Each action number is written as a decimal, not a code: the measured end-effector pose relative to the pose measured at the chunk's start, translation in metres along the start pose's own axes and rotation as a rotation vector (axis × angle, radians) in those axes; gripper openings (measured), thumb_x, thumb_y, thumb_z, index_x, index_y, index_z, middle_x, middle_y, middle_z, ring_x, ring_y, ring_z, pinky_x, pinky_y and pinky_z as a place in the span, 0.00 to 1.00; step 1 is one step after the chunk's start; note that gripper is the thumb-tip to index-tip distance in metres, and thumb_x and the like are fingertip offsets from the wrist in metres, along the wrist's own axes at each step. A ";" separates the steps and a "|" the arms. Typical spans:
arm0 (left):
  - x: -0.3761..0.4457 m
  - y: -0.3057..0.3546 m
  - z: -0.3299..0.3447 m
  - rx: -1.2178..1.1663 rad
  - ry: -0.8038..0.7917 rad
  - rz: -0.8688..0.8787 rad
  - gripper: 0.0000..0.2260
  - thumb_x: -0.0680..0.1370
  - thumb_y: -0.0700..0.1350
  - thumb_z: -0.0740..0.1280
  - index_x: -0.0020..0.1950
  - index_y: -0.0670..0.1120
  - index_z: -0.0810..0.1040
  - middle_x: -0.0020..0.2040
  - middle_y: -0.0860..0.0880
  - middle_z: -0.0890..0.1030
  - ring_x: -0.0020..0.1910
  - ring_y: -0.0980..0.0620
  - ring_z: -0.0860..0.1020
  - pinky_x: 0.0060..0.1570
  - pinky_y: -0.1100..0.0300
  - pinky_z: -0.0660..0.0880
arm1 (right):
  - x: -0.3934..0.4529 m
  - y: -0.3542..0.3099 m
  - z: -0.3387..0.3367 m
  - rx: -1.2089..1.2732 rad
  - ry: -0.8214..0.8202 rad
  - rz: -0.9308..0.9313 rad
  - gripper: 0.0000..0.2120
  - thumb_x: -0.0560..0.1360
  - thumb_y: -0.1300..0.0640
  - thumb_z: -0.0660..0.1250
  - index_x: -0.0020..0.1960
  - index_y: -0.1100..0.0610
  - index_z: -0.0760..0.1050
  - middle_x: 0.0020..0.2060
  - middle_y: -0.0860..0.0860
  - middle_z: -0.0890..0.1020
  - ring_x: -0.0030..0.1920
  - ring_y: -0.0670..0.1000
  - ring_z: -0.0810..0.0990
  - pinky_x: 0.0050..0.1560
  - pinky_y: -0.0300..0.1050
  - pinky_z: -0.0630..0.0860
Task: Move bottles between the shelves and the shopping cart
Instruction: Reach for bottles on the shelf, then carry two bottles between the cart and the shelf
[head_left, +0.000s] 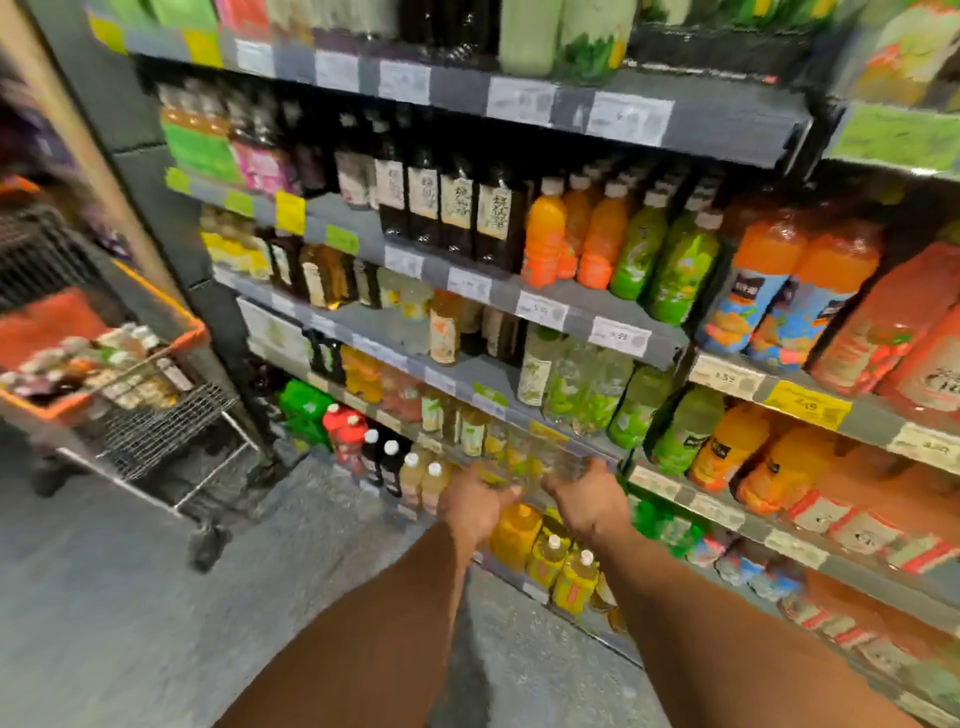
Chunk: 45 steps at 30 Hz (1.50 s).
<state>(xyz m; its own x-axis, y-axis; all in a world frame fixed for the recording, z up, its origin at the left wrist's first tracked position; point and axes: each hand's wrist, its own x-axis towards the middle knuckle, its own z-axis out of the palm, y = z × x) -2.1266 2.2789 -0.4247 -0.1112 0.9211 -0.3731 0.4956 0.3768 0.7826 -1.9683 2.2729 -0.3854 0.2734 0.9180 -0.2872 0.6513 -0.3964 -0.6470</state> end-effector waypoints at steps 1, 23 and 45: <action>-0.008 -0.013 -0.019 0.012 0.035 -0.042 0.24 0.73 0.55 0.74 0.65 0.45 0.77 0.60 0.46 0.81 0.59 0.46 0.79 0.55 0.59 0.74 | -0.010 -0.010 0.012 -0.027 -0.042 -0.021 0.28 0.71 0.44 0.71 0.63 0.61 0.72 0.55 0.60 0.81 0.49 0.59 0.80 0.47 0.47 0.75; -0.052 -0.237 -0.388 -0.198 0.515 -0.398 0.38 0.70 0.60 0.74 0.75 0.46 0.65 0.68 0.43 0.75 0.65 0.41 0.74 0.63 0.50 0.73 | -0.140 -0.274 0.312 -0.043 -0.430 -0.322 0.35 0.71 0.44 0.73 0.72 0.58 0.67 0.66 0.57 0.75 0.64 0.59 0.75 0.62 0.49 0.71; 0.207 -0.259 -0.607 -0.297 0.646 -0.465 0.30 0.71 0.58 0.74 0.69 0.51 0.71 0.57 0.51 0.81 0.44 0.55 0.80 0.38 0.61 0.75 | 0.070 -0.551 0.501 -0.224 -0.553 -0.460 0.34 0.70 0.42 0.73 0.67 0.61 0.68 0.61 0.60 0.78 0.61 0.62 0.76 0.60 0.52 0.74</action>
<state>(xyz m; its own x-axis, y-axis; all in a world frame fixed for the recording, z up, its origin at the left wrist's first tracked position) -2.8006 2.4308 -0.4021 -0.7626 0.5067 -0.4021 0.0407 0.6579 0.7520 -2.6627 2.5509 -0.4025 -0.4178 0.8283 -0.3733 0.7585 0.0919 -0.6451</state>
